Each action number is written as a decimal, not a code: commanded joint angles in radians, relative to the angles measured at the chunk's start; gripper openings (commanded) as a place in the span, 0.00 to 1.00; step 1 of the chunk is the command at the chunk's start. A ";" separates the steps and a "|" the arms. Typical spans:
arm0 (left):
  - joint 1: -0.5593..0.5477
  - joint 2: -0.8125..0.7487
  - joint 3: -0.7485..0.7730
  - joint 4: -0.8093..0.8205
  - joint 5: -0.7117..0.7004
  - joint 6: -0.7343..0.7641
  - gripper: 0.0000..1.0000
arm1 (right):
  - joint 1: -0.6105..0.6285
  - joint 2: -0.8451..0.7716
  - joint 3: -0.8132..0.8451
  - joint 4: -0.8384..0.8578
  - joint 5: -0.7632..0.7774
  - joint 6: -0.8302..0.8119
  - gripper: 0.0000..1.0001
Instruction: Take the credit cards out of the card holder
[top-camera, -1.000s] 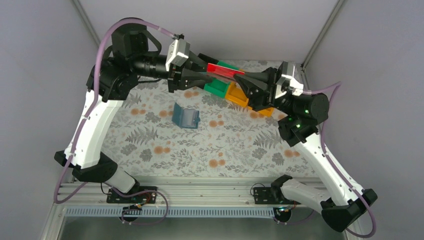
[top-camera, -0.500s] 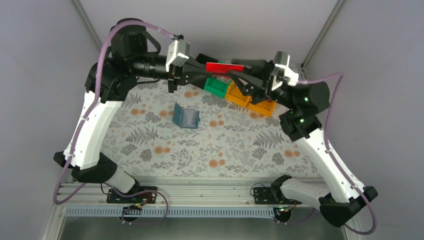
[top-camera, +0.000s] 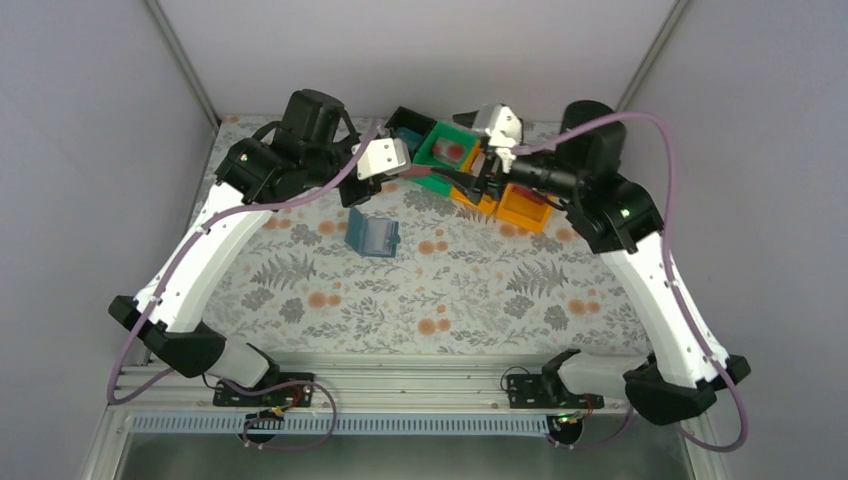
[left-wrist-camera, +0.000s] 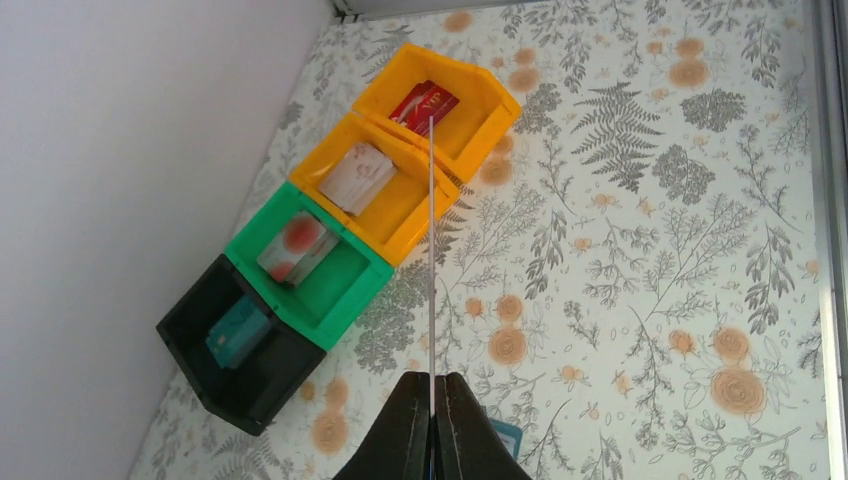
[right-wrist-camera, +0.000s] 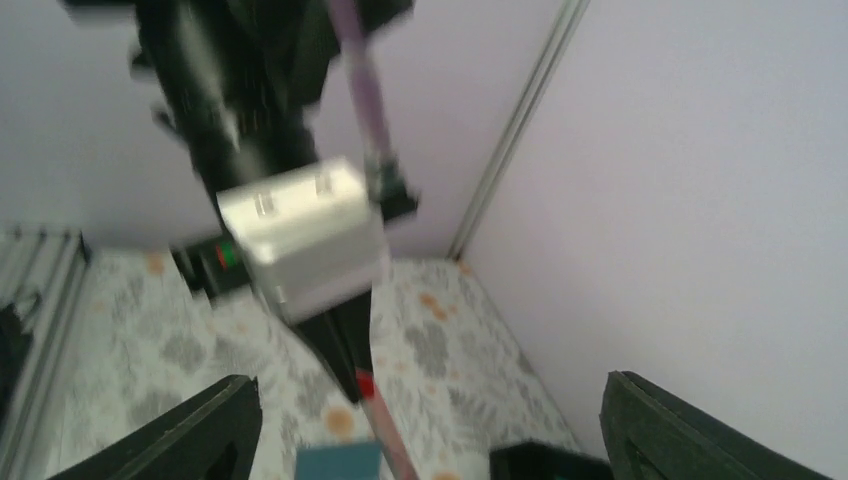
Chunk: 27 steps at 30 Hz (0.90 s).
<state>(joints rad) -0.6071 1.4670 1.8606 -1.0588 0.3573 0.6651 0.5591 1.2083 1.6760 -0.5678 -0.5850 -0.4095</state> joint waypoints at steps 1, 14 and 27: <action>-0.001 -0.019 0.012 -0.013 -0.015 0.063 0.02 | 0.033 0.067 0.004 -0.200 0.065 -0.190 0.80; 0.000 -0.018 -0.013 -0.040 0.047 0.100 0.02 | 0.102 0.158 -0.050 -0.139 0.167 -0.206 0.42; -0.002 -0.013 -0.005 -0.021 0.066 0.063 0.06 | 0.111 0.136 -0.098 -0.125 0.262 -0.207 0.04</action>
<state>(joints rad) -0.5968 1.4654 1.8530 -1.0954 0.3923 0.7589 0.6643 1.3727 1.6222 -0.7338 -0.4114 -0.6220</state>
